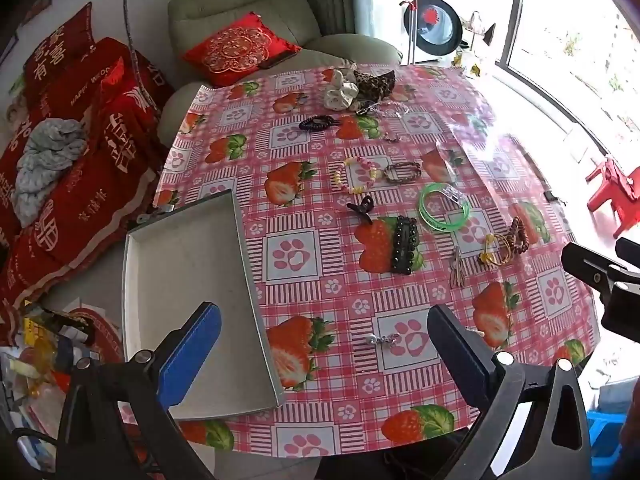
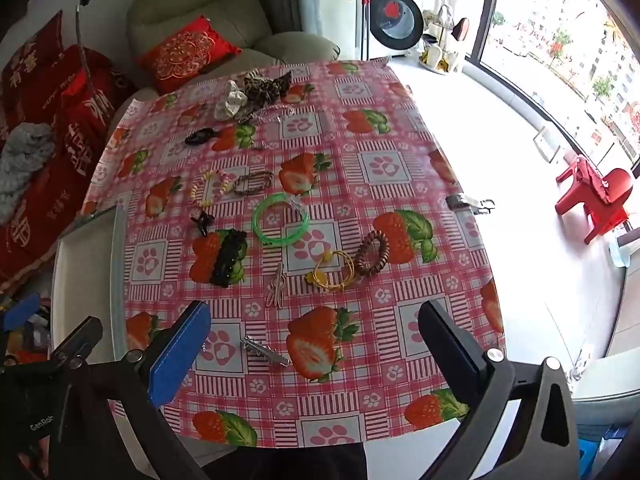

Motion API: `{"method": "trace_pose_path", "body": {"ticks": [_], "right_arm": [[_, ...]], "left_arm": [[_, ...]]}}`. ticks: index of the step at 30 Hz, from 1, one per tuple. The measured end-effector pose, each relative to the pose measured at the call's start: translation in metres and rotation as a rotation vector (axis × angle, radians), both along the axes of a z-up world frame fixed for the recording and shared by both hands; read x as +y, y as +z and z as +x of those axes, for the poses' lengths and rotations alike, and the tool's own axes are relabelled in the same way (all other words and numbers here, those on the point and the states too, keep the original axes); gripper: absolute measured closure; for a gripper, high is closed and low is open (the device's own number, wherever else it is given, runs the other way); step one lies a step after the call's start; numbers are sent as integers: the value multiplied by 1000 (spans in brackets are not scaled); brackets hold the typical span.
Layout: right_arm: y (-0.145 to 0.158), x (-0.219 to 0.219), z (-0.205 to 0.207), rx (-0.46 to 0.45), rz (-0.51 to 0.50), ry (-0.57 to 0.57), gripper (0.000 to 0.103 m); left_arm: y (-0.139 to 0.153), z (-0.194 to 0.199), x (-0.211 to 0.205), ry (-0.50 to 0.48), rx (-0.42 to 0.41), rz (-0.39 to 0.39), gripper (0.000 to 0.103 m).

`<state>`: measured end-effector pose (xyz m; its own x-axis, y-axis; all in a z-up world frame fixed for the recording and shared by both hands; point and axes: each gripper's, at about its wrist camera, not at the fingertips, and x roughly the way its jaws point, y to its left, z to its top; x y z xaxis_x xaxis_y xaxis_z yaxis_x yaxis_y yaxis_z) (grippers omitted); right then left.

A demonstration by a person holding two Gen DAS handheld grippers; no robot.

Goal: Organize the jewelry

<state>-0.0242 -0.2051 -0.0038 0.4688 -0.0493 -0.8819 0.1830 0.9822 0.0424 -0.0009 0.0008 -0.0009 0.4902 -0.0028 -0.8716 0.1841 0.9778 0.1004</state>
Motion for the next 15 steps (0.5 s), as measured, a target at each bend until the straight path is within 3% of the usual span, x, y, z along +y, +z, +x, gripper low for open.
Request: {"method": "trace_pose_path", "body": {"ticks": [15], "right_arm": [[19,10,4,-49,-36,26,0]], "left_arm": [[17,4,16,49,-32,-36,0]]}}
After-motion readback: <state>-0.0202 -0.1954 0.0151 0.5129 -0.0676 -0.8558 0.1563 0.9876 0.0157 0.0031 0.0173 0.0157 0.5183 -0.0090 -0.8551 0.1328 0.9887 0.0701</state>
